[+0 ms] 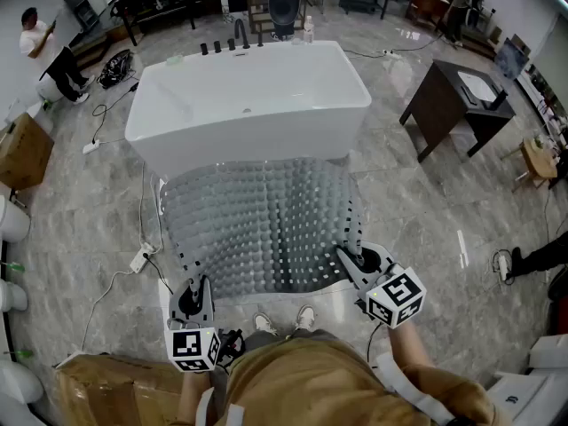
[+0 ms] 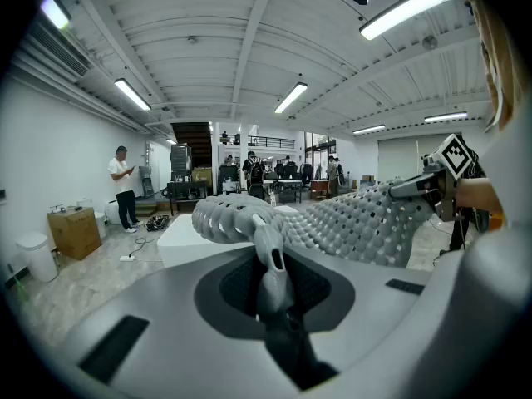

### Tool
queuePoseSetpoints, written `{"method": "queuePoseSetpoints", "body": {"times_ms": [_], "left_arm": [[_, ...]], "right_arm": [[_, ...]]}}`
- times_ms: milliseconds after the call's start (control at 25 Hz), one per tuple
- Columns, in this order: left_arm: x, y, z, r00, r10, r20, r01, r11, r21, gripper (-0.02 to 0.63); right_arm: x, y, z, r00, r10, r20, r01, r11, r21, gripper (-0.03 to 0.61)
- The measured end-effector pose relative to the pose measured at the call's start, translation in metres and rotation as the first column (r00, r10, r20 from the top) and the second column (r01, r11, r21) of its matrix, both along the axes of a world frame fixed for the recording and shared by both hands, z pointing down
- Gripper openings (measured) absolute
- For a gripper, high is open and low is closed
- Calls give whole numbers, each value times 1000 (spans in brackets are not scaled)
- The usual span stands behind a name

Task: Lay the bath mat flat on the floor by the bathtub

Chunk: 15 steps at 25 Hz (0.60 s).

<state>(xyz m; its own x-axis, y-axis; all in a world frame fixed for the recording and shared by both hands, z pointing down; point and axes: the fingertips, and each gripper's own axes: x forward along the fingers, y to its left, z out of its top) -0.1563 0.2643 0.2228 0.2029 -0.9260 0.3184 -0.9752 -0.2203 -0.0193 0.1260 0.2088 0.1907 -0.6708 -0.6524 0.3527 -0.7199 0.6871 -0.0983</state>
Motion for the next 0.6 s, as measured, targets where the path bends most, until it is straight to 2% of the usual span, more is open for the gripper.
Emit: {"method": "queuePoseSetpoints", "body": {"times_ms": [600], "left_arm": [[3,13,1,1000,-27,5,27,1000,7,40]], "right_arm": [[-3,5,0,999,-38,-8,38,999,7,41]]}}
